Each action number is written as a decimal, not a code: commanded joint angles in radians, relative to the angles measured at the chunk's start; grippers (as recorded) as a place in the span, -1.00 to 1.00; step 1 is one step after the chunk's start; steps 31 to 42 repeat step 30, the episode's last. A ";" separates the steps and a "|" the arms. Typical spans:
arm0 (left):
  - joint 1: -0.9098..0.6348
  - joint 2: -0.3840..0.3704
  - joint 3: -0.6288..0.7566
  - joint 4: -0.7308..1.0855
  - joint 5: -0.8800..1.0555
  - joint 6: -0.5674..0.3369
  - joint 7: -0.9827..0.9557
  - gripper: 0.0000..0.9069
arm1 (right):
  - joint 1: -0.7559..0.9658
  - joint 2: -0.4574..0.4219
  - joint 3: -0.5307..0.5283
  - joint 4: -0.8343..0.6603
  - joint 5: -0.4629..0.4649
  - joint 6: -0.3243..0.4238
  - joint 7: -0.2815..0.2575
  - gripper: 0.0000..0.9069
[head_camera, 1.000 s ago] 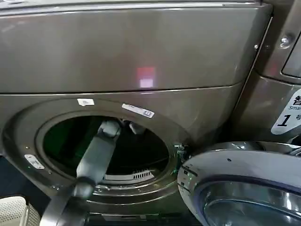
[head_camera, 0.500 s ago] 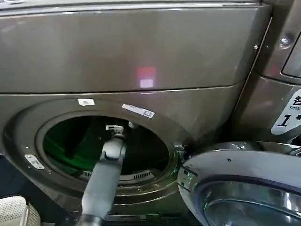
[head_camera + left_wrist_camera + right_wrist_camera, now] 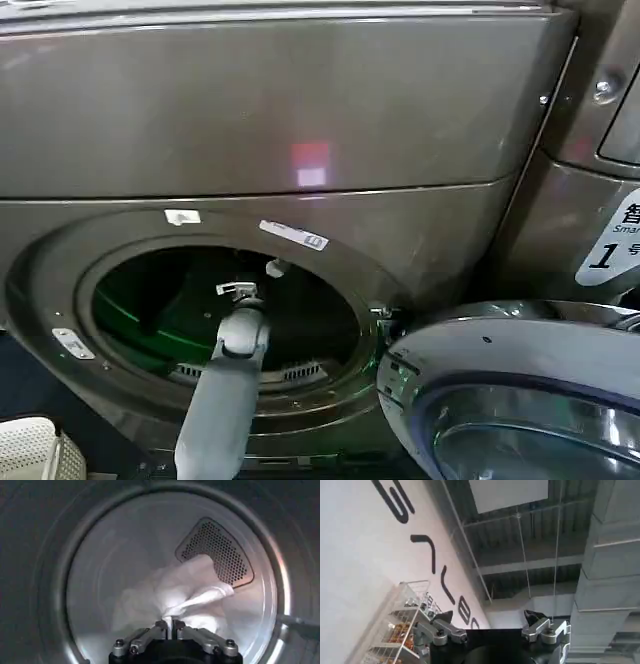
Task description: Grasp the clothes from the dryer.
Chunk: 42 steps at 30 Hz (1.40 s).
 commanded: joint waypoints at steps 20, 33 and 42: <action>0.056 0.027 0.014 -0.060 0.006 0.058 -0.003 -1.00 | -0.018 0.000 0.022 0.000 -0.002 -0.005 -0.020 1.00; 0.047 0.016 0.014 -0.054 0.009 0.057 -0.005 -1.00 | -0.028 0.003 0.036 -0.006 -0.002 -0.006 -0.026 1.00; 0.047 0.016 0.014 -0.054 0.009 0.057 -0.005 -1.00 | -0.028 0.003 0.036 -0.006 -0.002 -0.006 -0.026 1.00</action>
